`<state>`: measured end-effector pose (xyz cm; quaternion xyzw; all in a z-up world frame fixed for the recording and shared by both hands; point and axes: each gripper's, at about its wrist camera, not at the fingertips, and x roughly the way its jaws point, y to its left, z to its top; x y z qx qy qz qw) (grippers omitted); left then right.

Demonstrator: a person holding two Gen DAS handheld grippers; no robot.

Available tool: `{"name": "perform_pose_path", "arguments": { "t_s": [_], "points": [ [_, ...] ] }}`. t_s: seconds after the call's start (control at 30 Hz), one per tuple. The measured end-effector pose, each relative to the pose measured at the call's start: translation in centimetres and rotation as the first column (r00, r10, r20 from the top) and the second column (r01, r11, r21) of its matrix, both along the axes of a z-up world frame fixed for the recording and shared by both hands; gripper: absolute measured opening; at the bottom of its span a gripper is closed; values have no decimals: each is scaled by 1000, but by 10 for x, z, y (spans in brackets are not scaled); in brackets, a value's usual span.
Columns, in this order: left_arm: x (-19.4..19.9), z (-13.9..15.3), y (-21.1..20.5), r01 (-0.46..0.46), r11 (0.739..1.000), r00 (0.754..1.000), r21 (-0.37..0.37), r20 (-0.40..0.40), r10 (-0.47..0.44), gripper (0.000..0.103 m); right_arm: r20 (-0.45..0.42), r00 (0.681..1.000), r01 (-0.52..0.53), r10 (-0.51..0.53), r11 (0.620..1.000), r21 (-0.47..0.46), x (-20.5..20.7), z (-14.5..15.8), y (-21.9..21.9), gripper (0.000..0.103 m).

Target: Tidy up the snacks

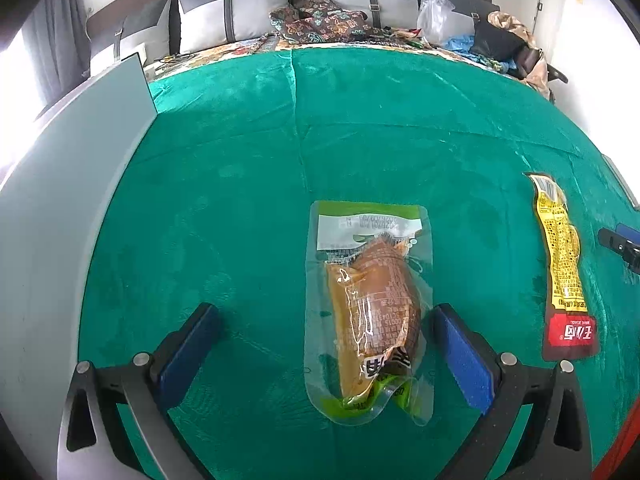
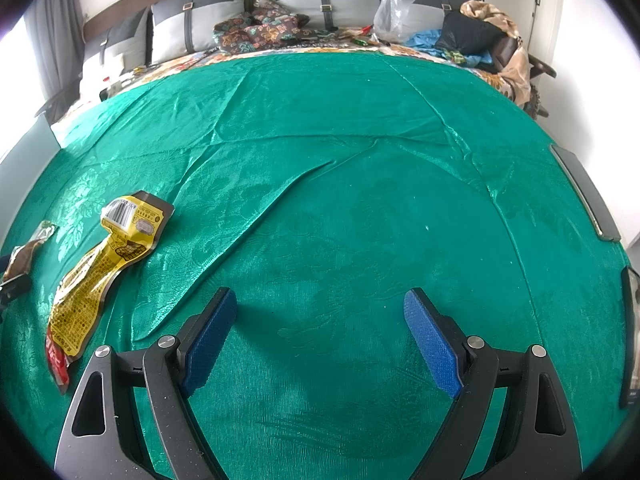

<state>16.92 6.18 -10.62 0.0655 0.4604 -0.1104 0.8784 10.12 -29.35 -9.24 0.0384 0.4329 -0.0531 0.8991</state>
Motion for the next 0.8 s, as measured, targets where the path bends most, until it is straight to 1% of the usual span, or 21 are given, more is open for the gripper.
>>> {"name": "perform_pose_path", "arguments": {
  "t_s": [0.8],
  "points": [
    [-1, -1, 0, 1, 1000, 1000, -1, 2, -1, 103, 0, 1000, 0, 0, 1000, 1, 0, 0, 0, 88]
  ]
}}
